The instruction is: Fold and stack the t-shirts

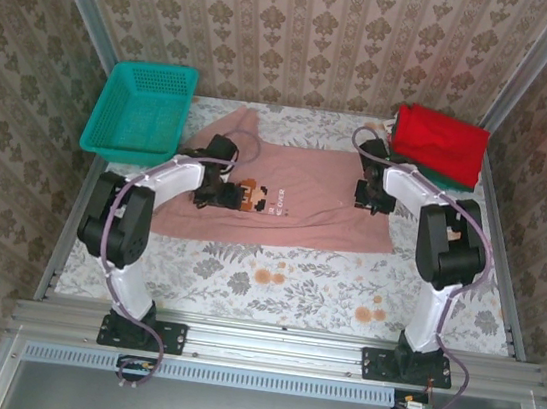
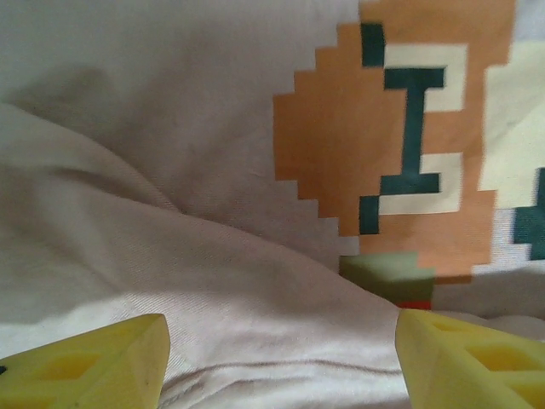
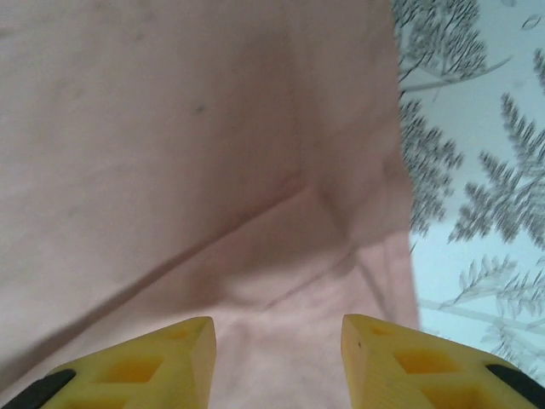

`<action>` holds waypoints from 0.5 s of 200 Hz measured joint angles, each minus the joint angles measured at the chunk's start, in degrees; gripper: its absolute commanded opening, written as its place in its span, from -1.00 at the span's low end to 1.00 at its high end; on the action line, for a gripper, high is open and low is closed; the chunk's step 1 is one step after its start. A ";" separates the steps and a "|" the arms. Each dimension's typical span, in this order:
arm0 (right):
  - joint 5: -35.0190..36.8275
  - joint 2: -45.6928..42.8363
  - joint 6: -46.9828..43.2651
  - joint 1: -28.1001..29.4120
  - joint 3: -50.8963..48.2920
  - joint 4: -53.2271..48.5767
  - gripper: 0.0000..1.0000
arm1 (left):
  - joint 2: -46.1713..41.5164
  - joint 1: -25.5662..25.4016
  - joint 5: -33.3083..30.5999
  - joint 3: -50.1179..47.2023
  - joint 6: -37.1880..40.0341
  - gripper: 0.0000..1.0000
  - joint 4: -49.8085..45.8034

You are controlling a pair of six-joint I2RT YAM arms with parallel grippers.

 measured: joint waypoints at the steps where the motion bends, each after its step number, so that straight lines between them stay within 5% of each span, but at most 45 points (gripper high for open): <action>1: 0.09 0.13 -0.09 -0.04 0.09 -0.02 -0.08 | 0.20 0.04 0.00 0.00 0.04 0.43 0.00; 26: 0.48 3.23 -1.81 -0.92 1.18 -0.09 -0.26 | 2.12 1.64 -0.02 0.00 0.33 0.43 0.09; 69: 0.74 4.04 -3.02 -1.75 1.25 -0.09 -0.99 | 2.21 4.48 -0.04 0.00 0.31 0.43 0.28; 100: 0.94 1.60 -3.30 -2.62 -0.68 0.31 -1.00 | 2.23 5.16 -0.04 0.04 0.31 0.43 0.28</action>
